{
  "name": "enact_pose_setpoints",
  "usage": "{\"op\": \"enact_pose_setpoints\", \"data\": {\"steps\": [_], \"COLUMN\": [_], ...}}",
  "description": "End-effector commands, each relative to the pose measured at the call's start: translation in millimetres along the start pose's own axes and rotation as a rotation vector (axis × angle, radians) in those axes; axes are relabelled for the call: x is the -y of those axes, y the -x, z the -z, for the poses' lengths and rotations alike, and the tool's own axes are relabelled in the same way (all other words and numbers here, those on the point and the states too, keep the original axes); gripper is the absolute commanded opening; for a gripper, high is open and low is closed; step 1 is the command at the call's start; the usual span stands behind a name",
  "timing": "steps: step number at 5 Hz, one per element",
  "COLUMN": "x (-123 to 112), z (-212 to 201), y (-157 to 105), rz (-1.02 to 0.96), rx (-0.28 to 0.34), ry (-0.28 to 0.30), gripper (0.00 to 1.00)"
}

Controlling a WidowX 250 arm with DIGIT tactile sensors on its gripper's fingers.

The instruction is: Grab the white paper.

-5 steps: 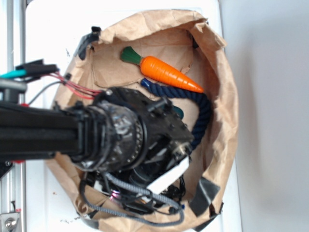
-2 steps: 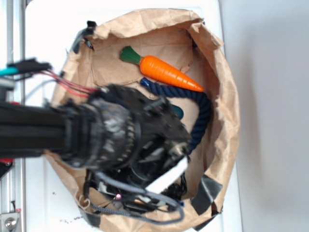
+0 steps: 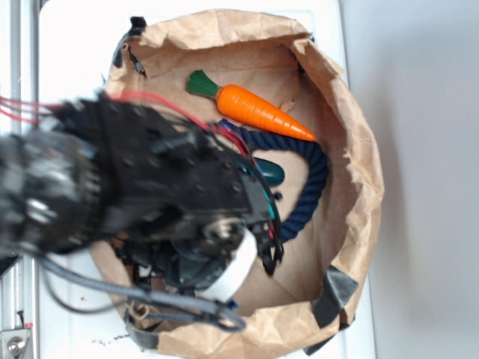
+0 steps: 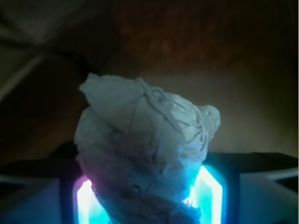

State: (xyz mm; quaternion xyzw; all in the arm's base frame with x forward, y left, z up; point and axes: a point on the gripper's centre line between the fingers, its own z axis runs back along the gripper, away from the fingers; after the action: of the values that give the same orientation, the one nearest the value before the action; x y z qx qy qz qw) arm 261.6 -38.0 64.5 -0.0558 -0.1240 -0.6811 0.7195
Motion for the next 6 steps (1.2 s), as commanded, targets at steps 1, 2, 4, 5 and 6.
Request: {"op": "enact_pose_setpoints", "data": {"steps": [1,2,4,5,6], "x": [-7.5,-10.2,-16.7,-20.2,-29.6], "z": [-46.8,-61.8,-108.8,-124.6,-134.1], "y": [4.3,18.4,30.4,21.9,14.4], "rz": [-0.46,-0.74,-1.166,-1.328,-1.334], "rx": [-0.25,-0.173,0.05,0.03,0.023], "ry": [-0.15,-0.076,-0.4,-0.494,-0.482], "gripper": [0.0,0.0,0.0,0.0,0.0]}}
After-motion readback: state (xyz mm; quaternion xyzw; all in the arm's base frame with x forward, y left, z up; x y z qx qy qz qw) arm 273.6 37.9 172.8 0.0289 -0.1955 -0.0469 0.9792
